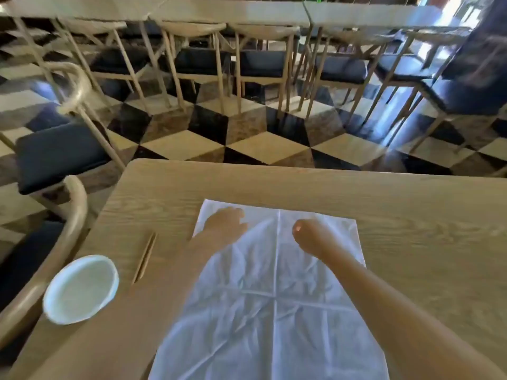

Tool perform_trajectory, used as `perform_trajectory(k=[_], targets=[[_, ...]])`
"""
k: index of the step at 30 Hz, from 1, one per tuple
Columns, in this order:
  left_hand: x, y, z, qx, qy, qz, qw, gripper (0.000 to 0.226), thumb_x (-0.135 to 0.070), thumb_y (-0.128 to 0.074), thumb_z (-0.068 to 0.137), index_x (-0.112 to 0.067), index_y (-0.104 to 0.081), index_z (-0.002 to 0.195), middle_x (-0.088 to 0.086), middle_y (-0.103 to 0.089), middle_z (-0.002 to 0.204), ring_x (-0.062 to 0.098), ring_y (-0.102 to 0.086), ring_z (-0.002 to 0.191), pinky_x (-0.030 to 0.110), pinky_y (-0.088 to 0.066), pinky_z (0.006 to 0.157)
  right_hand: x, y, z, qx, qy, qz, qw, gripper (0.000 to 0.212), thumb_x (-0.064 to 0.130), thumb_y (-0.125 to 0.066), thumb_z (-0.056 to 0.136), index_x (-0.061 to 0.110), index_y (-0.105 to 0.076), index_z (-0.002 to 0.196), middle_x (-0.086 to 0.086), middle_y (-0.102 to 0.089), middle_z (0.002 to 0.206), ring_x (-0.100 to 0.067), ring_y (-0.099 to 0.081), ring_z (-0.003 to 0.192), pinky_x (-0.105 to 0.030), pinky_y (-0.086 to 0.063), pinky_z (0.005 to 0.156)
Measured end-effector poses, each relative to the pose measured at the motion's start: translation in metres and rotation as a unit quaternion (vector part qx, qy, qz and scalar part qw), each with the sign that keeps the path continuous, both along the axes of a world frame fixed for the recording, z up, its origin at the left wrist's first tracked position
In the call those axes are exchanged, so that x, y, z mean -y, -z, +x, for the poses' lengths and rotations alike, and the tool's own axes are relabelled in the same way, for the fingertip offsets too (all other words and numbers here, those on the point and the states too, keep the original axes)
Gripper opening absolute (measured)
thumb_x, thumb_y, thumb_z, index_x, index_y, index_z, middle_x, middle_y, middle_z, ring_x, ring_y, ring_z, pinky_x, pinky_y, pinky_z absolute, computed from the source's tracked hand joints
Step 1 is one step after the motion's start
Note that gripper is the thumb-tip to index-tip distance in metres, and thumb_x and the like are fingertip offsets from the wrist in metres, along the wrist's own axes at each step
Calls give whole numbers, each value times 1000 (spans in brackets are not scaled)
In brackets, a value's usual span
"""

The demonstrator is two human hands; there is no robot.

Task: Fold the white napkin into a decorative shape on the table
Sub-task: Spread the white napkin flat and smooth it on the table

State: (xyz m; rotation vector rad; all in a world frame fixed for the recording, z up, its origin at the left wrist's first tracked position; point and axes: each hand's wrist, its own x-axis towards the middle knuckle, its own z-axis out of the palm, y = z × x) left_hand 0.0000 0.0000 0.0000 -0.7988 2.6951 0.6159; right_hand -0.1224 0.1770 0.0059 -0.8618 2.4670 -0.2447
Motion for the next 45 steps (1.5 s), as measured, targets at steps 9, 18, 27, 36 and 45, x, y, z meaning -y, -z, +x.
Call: perform_trajectory(k=[9, 18, 27, 36, 45], targets=[[9, 64, -7, -158, -25, -155, 975, 35, -14, -52, 88, -11, -53, 123, 15, -52, 119, 36, -49, 106, 43, -47, 70, -11, 55, -30, -181, 26, -78, 980, 14, 11, -48, 93, 7, -50, 107, -10, -46, 110, -27, -48, 102, -33, -38, 64], [20, 76, -21, -249, -52, -216, 943, 21, 10, -66, 70, -6, -54, 77, 12, -53, 74, 31, -52, 64, 31, -31, 49, 12, 69, -54, -284, -1, -138, 949, 27, -20, -47, 68, 3, -51, 82, -15, -54, 84, -32, -51, 76, -34, -31, 55], [47, 72, -72, -268, -172, -173, 932, 31, -7, -50, 86, -5, -49, 117, 18, -47, 120, 36, -47, 105, 42, -37, 83, 85, 67, -72, -253, 23, -192, 948, 31, 20, -47, 93, 4, -48, 119, -16, -50, 122, -33, -45, 109, -40, -38, 91], [25, 96, -71, -104, -101, -178, 973, 60, -52, -18, 93, -28, -7, 147, -5, -2, 158, 16, 2, 144, 45, 5, 116, 79, 96, -64, -191, -118, -115, 968, 55, 50, -16, 97, 29, -10, 148, 7, -4, 158, -18, 5, 145, -42, 3, 118], [72, 90, -34, -70, -131, -177, 973, 66, -56, -19, 92, -23, -5, 148, -3, 1, 158, 15, 5, 144, 36, 4, 118, 0, 93, -132, -210, -37, -51, 976, 59, 52, -13, 96, 27, -2, 148, 3, 4, 158, -13, 8, 144, -34, 5, 117]])
